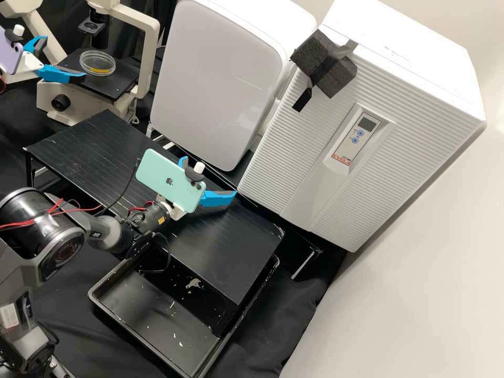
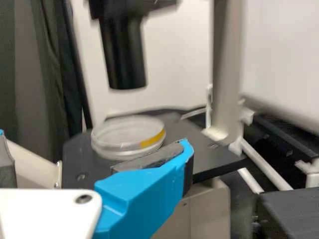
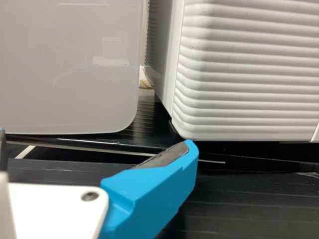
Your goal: Place the petri dish on the microscope
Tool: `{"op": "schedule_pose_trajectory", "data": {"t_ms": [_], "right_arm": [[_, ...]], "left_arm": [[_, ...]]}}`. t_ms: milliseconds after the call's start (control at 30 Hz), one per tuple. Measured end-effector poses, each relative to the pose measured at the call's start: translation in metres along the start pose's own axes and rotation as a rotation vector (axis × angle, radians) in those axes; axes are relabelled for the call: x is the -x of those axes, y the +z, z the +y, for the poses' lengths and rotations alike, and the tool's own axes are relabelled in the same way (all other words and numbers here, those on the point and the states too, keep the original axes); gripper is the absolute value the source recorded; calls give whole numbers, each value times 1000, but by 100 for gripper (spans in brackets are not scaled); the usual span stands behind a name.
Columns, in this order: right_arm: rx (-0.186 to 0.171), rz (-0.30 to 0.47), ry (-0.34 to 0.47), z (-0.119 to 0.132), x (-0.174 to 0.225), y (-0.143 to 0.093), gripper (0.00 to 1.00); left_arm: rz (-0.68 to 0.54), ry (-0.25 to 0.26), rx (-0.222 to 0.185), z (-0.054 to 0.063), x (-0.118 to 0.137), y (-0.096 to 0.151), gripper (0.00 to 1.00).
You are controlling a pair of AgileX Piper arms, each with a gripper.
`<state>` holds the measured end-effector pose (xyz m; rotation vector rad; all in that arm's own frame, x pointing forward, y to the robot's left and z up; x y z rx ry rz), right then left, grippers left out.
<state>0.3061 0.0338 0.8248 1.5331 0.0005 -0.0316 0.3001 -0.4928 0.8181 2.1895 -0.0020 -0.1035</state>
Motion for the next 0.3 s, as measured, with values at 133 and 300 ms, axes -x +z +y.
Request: {"op": "schedule_pose_trajectory", "data": {"t_ms": [133, 300], "right_arm": [[0, 0, 0, 0, 0, 0, 100], [0, 0, 0, 0, 0, 0, 100]], "left_arm": [[-37, 142, -35, 2, 31, 19, 100], [-91, 246, -31, -5, 55, 31, 100]]}}
